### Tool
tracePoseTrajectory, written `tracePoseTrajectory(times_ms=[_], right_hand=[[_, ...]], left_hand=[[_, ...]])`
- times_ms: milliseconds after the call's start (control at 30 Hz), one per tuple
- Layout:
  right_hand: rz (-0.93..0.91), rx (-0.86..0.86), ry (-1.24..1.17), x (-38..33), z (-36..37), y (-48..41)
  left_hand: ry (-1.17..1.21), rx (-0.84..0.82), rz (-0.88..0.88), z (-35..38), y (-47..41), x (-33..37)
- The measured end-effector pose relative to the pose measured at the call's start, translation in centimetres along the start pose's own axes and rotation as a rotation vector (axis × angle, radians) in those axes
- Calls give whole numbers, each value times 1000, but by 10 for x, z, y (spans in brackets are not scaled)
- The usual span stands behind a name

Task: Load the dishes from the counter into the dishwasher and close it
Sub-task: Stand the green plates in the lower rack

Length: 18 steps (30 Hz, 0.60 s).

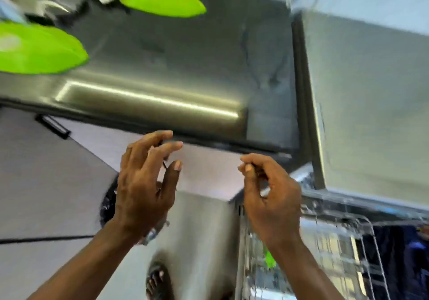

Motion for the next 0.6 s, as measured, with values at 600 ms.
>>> tracePoseTrajectory(times_ms=[600], right_hand=[[24, -362, 440, -86, 243, -376]], left_hand=[[-334, -429, -141, -24, -162, -164]])
Point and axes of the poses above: each hand's wrist, its own y-axis away from the middle knuckle, its own z-axis out of the palm, x = y × z, the point moved 10 cm from there along -y, towards the middle knuckle, and after that the axes turned 1 degree about -x, right-handed, at the moved point
